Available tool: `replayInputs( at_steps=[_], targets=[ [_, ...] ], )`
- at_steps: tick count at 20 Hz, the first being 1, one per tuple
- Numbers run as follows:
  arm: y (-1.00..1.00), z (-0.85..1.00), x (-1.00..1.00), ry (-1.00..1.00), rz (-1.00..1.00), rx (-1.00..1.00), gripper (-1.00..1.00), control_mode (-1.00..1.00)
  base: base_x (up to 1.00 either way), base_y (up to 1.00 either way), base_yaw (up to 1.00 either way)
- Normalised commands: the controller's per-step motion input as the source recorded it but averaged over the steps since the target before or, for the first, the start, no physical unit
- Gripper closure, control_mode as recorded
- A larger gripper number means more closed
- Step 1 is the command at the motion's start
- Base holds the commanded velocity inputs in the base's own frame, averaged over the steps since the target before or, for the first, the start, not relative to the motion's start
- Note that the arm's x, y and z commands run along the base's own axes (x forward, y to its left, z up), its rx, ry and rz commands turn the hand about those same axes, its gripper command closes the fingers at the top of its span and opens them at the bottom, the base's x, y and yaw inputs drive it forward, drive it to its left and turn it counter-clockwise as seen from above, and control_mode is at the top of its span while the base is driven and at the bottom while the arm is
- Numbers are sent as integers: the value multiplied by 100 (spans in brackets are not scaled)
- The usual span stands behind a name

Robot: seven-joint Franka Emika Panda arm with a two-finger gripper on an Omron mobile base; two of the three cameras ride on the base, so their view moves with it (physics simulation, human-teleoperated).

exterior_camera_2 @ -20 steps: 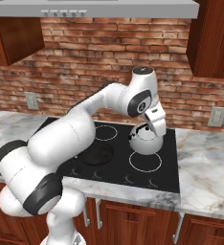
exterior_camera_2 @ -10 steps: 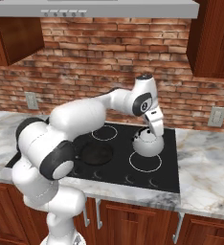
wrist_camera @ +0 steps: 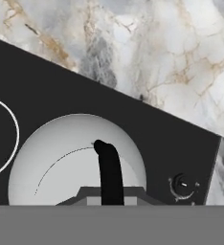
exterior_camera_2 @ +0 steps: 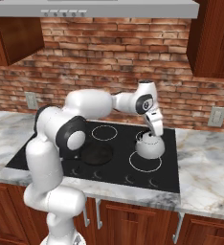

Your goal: Pick the kettle from the counter and place it on a stove burner. Then turn the burner on.

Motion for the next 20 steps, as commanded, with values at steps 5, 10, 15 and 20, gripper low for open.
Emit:
replayInputs(
  at_steps=[5, 10, 15, 20],
  targets=[
    [-15, -21, 17, 14, -3, 0, 100, -100, 0, 0, 0],
    [-10, -36, 26, 12, -3, 6, 100, -100, 0, 0, 0],
    [0, -27, 34, 5, -4, 5, 100, -100, 0, 0, 0],
    [0, -23, 35, 0, -3, 0, 100, -100, 0, 0, 0]
  ],
)
